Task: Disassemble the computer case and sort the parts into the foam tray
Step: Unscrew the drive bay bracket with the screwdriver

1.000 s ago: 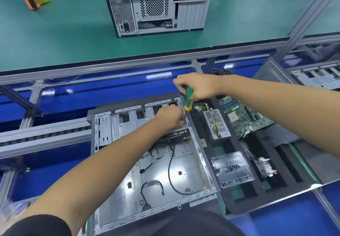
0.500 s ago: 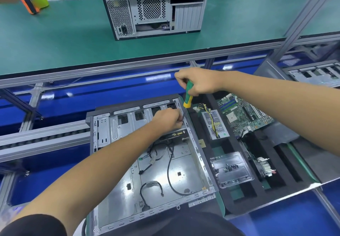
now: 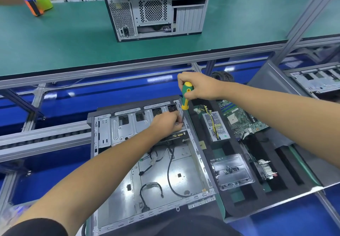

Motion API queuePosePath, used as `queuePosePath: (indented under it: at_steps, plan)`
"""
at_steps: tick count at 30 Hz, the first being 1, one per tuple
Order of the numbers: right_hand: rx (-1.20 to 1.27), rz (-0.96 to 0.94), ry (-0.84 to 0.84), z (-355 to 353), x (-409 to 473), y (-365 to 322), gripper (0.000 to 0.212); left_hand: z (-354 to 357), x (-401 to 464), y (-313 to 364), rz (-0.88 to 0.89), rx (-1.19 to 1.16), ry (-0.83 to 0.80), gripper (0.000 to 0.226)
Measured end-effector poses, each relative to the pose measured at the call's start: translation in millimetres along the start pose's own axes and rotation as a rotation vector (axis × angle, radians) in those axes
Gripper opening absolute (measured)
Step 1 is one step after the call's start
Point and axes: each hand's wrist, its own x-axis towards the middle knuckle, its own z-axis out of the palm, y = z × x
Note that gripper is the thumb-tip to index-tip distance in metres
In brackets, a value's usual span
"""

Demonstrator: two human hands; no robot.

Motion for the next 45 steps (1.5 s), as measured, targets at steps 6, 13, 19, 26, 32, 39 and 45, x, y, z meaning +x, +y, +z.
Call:
queuePosePath:
  at_steps: [6,13,19,26,32,39,45]
  plan:
    - [0.163,0.102,-0.043,9,-3,11,0.03,5,1,-2,0.017,-0.018,0.022,0.013]
    - [0.184,0.046,-0.074,44,-4,5,0.012,4,2,-5,0.058,0.033,0.015,0.017]
    - [0.258,0.147,-0.186,52,-3,14,0.005,4,0,-10,0.099,0.077,0.009,0.03]
    - [0.173,0.2,-0.124,56,2,20,0.008,-7,1,-9,0.133,-0.016,-0.063,0.018]
    - [0.186,0.203,-0.087,27,4,20,0.007,-19,12,1,0.098,0.091,-0.113,0.009]
    - [0.173,0.23,-0.084,25,-10,33,0.007,-14,15,39,-0.039,0.411,-0.124,0.019]
    - [0.195,0.258,-0.06,24,-14,37,0.006,-18,7,47,-0.071,0.334,-0.133,0.019]
